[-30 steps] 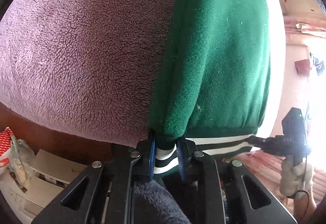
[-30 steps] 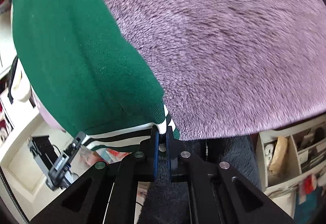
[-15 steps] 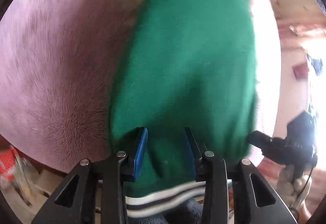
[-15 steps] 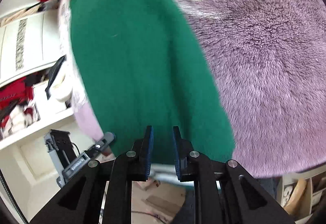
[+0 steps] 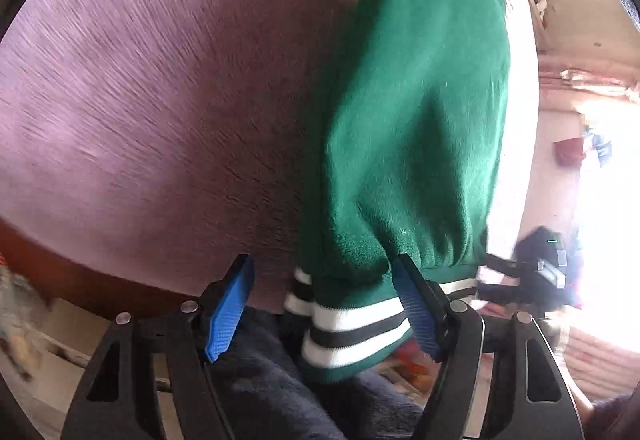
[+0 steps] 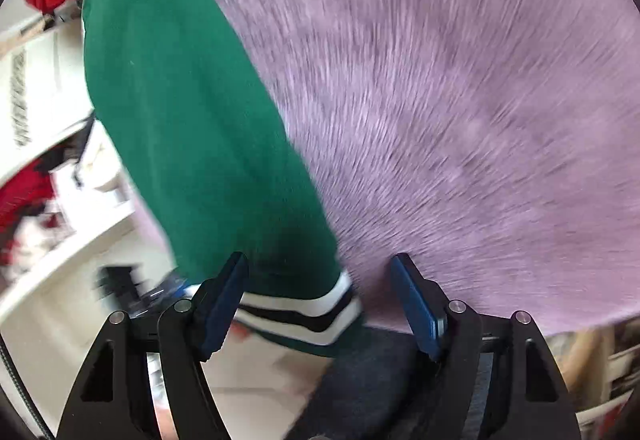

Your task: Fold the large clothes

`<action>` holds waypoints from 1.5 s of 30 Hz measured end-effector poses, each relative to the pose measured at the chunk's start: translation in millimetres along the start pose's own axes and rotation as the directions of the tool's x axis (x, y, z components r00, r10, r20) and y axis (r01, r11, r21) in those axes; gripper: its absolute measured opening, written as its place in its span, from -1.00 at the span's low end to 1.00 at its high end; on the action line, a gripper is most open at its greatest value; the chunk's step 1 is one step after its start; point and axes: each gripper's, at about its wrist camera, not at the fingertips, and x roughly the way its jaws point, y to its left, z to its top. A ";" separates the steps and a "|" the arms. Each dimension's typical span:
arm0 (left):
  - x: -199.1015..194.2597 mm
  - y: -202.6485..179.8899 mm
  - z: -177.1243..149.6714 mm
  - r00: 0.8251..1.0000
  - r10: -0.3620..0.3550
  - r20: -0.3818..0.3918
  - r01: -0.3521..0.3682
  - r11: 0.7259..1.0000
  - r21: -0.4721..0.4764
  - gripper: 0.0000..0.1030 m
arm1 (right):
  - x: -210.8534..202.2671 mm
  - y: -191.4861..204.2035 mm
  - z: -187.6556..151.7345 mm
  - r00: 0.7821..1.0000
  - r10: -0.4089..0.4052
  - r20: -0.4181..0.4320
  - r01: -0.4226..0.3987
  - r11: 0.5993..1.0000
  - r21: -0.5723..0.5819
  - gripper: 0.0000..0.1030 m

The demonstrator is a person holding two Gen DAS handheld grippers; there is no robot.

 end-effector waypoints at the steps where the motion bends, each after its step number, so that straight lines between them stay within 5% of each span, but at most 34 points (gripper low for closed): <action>1: 7.5 -1.5 -0.2 0.999 -0.034 -0.007 0.034 0.999 -0.002 0.35 | 12.1 -5.9 -2.1 0.999 0.028 -0.023 -0.029 1.000 -0.010 0.48; 5: 38.3 0.2 0.2 0.995 -0.097 -0.023 0.096 0.995 -0.011 0.38 | 38.9 -10.0 9.0 0.990 0.132 -0.055 -0.134 0.991 -0.028 0.49; 11: 40.4 -22.5 -15.1 0.995 -0.062 0.072 0.061 0.998 0.024 0.36 | 53.9 -1.7 5.9 0.978 0.196 -0.077 -0.199 0.979 -0.037 0.28; 15: 23.8 -39.3 -26.0 0.990 -0.043 0.132 0.034 0.997 0.072 -0.33 | 64.8 6.6 10.4 0.972 0.229 -0.050 -0.229 0.973 0.002 -0.23; 18: 11.9 -52.6 -30.1 0.985 -0.076 0.156 0.065 0.995 0.072 -0.51 | 53.8 18.8 -5.7 0.957 0.287 -0.028 -0.288 0.958 -0.004 -0.36; 26: -72.5 -78.5 -3.6 0.927 -0.265 0.267 0.264 0.964 0.040 -0.52 | -21.9 118.1 -53.4 0.909 0.416 0.025 -0.413 0.907 -0.087 -0.43; 30: -103.1 -121.8 47.3 0.885 -0.314 0.342 0.283 0.949 0.138 -0.52 | -70.7 179.1 -29.2 0.868 0.491 0.069 -0.475 0.864 -0.166 -0.46; 33: -110.6 -160.5 101.9 0.864 -0.305 0.400 0.228 0.946 0.230 -0.52 | -96.6 237.9 1.9 0.857 0.500 0.121 -0.463 0.852 -0.245 -0.46; 37: -112.0 -195.6 180.5 0.855 -0.290 0.430 0.170 0.940 0.296 -0.52 | -129.3 285.4 59.6 0.842 0.505 0.190 -0.445 0.849 -0.283 -0.47; 40: -114.7 -203.8 243.7 0.870 -0.259 0.419 0.117 0.935 0.335 -0.52 | -148.0 302.0 125.1 0.839 0.489 0.238 -0.421 0.861 -0.286 -0.48; 45: -75.4 -216.3 350.6 0.924 -0.140 0.355 0.012 0.940 0.341 -0.51 | -152.9 325.3 228.7 0.860 0.414 0.299 -0.364 0.908 -0.208 -0.48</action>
